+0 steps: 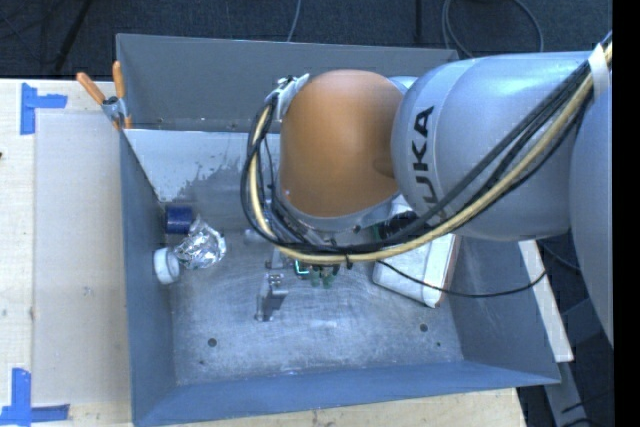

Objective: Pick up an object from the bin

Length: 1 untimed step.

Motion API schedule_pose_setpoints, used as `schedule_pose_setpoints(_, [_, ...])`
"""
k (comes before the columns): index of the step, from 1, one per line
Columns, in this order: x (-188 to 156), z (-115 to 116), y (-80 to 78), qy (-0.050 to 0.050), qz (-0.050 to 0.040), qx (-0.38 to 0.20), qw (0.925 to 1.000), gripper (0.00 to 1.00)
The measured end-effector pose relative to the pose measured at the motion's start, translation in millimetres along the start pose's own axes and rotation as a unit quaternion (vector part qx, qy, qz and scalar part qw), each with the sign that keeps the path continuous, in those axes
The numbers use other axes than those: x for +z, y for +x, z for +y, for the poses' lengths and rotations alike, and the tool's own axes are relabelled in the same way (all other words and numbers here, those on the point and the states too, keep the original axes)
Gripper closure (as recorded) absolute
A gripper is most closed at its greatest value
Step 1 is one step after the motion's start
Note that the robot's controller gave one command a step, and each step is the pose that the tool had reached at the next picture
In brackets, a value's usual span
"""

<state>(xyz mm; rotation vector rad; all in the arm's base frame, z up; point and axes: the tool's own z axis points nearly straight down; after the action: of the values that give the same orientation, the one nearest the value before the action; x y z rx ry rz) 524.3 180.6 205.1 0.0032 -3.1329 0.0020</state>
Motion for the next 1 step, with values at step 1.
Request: schedule_pose_setpoints(1, [131.6, 39.1, -97.5, 0.000, -0.0052, -0.113, 0.9936, 0.00])
